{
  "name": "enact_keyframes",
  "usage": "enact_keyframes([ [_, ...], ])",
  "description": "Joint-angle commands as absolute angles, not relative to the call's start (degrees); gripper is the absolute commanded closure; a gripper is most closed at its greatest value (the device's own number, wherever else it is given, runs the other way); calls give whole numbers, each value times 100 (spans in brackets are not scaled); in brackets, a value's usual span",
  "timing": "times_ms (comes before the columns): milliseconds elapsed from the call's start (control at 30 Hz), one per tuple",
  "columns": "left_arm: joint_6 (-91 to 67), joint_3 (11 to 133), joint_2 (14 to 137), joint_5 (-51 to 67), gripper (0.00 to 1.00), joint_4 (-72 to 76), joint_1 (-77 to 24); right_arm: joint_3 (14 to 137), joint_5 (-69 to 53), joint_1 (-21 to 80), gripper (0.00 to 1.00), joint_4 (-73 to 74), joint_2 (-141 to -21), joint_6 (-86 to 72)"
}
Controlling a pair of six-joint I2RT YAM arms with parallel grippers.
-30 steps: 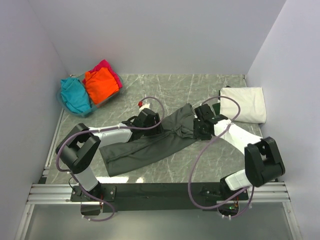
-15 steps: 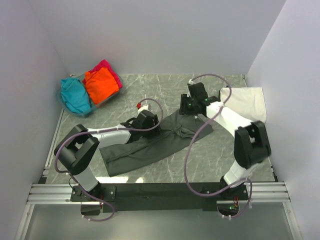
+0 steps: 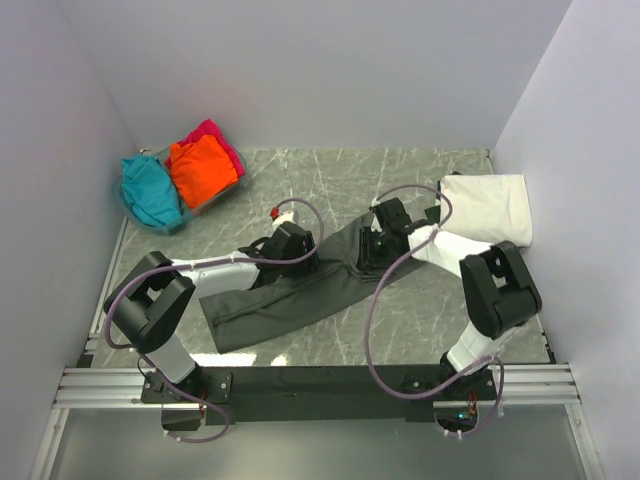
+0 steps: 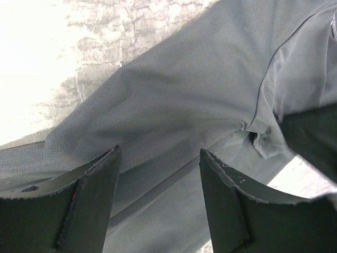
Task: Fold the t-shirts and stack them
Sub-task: Fold the tshirt
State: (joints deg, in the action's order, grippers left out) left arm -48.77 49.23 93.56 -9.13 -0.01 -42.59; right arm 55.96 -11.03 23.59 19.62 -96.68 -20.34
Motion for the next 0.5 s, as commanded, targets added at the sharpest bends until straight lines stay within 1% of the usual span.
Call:
enact_keyframes([
  [0, -4843, 4931, 9246, -993, 33, 88, -4280, 5344, -1283, 2470, 51, 1784, -8984, -2065],
  [267, -4852, 4931, 9334, -976, 33, 106, -4263, 5062, -1547, 2496, 51, 1986, -8649, -2013],
  [333, -4834, 4939, 9343, -976, 33, 79, -4254, 5167, -1276, 2470, 51, 2082, -8675, -2030],
  [467, -4834, 4931, 9229, -1098, 33, 18, -4245, 5790, -1108, 2242, 51, 2153, -8868, -2100],
])
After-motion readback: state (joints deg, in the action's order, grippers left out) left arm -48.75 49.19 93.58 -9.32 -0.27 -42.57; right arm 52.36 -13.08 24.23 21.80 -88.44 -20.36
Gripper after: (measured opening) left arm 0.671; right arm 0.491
